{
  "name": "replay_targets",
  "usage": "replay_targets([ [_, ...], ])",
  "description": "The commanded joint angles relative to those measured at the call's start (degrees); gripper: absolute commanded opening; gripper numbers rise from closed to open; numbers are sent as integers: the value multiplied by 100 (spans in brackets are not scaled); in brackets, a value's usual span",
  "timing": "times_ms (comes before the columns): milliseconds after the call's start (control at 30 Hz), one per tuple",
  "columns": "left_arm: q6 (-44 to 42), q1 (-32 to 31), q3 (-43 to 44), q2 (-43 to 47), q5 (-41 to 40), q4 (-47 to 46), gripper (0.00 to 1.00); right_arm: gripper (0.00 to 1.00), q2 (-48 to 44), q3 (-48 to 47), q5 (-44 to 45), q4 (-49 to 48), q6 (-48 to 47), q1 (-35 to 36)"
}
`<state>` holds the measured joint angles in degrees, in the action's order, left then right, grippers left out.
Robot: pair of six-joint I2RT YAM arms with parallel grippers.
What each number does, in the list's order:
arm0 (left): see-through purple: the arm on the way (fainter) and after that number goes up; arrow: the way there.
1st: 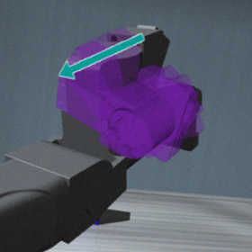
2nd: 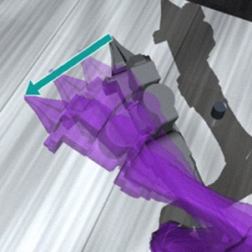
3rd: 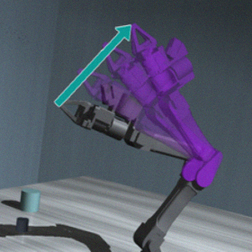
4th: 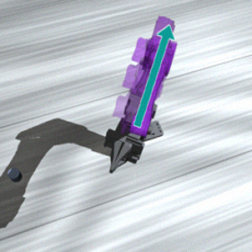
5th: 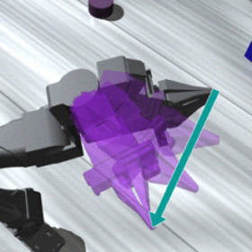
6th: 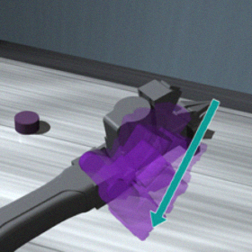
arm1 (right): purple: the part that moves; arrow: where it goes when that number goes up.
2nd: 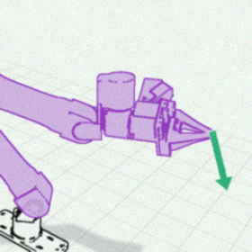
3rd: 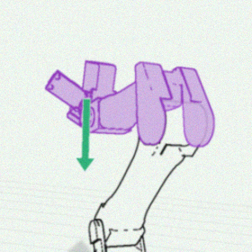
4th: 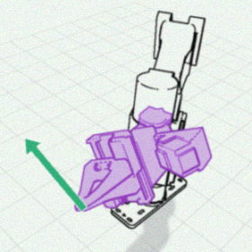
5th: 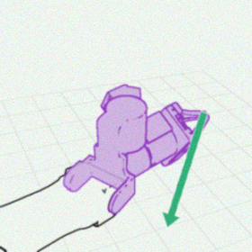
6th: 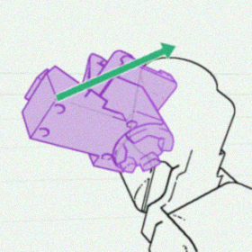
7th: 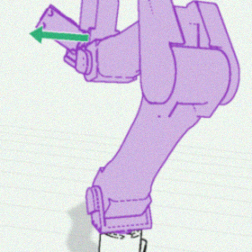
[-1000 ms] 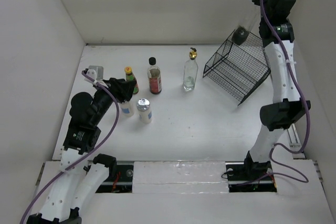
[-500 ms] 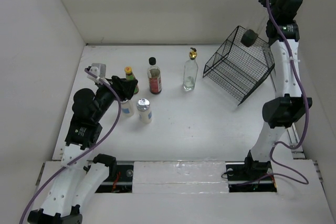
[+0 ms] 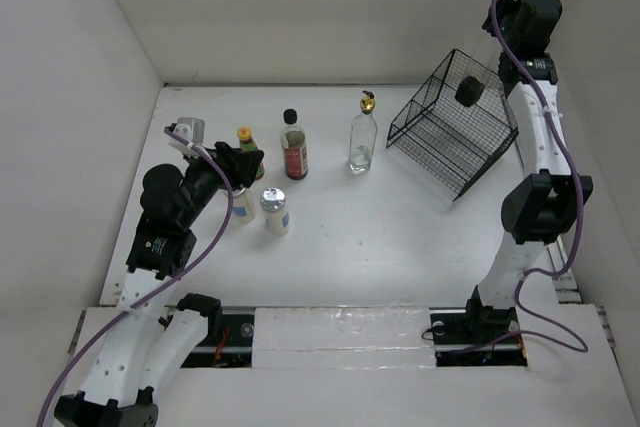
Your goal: Organize the condiment bottles
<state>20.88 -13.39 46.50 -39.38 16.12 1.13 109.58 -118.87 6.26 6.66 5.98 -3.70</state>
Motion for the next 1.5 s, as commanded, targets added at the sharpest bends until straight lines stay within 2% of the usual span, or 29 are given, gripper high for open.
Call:
replay_targets([
  [0, 12, 29, -9, 18, 102, -332, 53, 7, -270, 4, -143, -1140, -44, -7],
  [633, 12, 29, -9, 18, 102, -332, 54, 7, -323, 944, -257, -1465, 9, -113],
  [1000, 12, 29, -9, 70, 102, -332, 54, 7, -103, 638, -310, -1465, 61, 45],
  [1467, 12, 29, -9, 70, 155, -385, 55, 7, 432, 865, -257, -1782, 220, 98],
])
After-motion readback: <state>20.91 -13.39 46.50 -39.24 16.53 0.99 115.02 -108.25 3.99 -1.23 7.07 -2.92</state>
